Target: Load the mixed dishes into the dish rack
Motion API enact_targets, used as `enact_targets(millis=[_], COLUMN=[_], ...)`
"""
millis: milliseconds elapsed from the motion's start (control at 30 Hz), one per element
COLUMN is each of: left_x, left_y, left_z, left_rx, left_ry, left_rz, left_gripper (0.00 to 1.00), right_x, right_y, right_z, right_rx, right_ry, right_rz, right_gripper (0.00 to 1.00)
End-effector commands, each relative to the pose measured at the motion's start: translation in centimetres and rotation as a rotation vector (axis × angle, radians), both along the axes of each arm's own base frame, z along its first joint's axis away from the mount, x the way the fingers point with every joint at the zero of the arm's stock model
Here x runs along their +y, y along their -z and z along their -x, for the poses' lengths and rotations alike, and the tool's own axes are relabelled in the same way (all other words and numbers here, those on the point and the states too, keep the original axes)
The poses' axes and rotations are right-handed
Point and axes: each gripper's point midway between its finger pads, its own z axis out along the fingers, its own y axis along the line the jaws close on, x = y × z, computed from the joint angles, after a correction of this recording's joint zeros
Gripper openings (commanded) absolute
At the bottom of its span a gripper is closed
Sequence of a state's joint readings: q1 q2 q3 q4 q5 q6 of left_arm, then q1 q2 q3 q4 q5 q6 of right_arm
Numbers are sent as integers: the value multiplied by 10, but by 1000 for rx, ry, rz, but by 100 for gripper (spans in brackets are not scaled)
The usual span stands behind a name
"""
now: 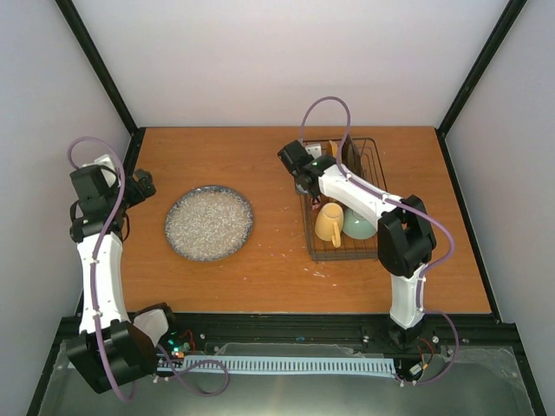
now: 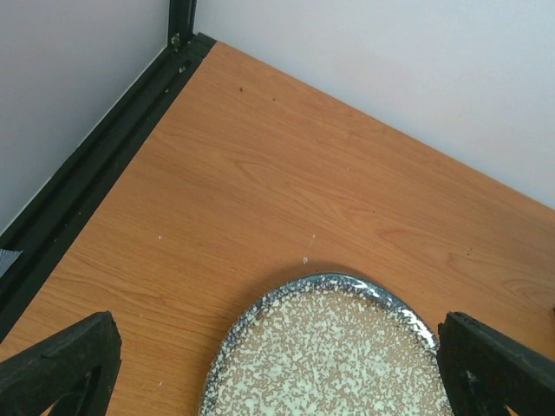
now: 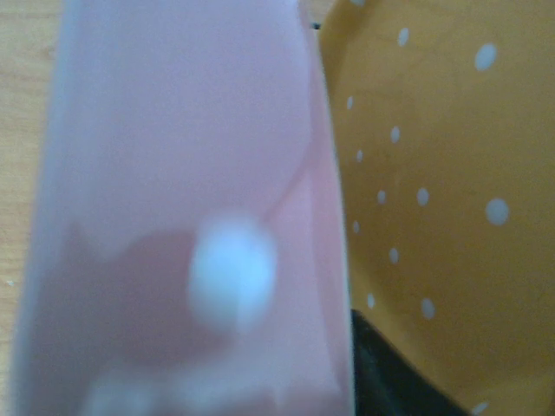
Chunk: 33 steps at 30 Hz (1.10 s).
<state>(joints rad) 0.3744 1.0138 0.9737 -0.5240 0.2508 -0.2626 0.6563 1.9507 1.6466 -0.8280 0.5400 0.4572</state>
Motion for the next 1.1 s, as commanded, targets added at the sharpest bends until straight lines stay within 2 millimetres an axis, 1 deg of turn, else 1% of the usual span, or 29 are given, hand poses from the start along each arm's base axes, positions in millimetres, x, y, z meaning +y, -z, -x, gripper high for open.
enact_targets(millis=[0, 67, 200, 300, 433, 533, 567, 633, 733, 800, 900, 967, 1067], left_x=[0, 0, 1, 1, -3, -9, -11, -13, -13, -15, -21, -25, -29], left_y=[6, 8, 14, 26, 54, 76, 87, 101, 120, 128, 146, 161, 179], left_z=[-2, -2, -2, -2, -4, -6, -7, -5, -3, -3, -3, -2, -3], left_rx=[24, 31, 47, 82, 165, 220, 245, 282, 330, 351, 403, 441, 485], left_ry=[2, 2, -4, -11, 17, 56, 68, 90, 101, 115, 138, 157, 169], left_rz=[9, 14, 24, 42, 124, 215, 253, 322, 377, 411, 471, 516, 562], left_gripper=[100, 100, 100, 100, 100, 100, 100, 100, 100, 100, 99, 98, 96], right_x=[-6, -5, -5, -5, -8, -13, -15, -19, -31, -40, -47, -50, -54], right_y=[4, 3, -7, -20, -48, -78, -90, -115, -163, -200, -240, -257, -268], right_z=[-2, -2, -4, -4, -3, -2, -1, 1, 8, 15, 24, 29, 34], right_rx=[10, 6, -16, -41, -100, -159, -181, -229, -327, -406, -489, -516, -539], right_ry=[29, 30, 29, 28, 29, 34, 38, 46, 59, 65, 48, 35, 28], right_rz=[26, 20, 10, -7, -36, -57, -64, -79, -109, -138, -178, -187, -193], right_gripper=[46, 57, 68, 70, 72, 73, 73, 73, 76, 78, 81, 82, 83])
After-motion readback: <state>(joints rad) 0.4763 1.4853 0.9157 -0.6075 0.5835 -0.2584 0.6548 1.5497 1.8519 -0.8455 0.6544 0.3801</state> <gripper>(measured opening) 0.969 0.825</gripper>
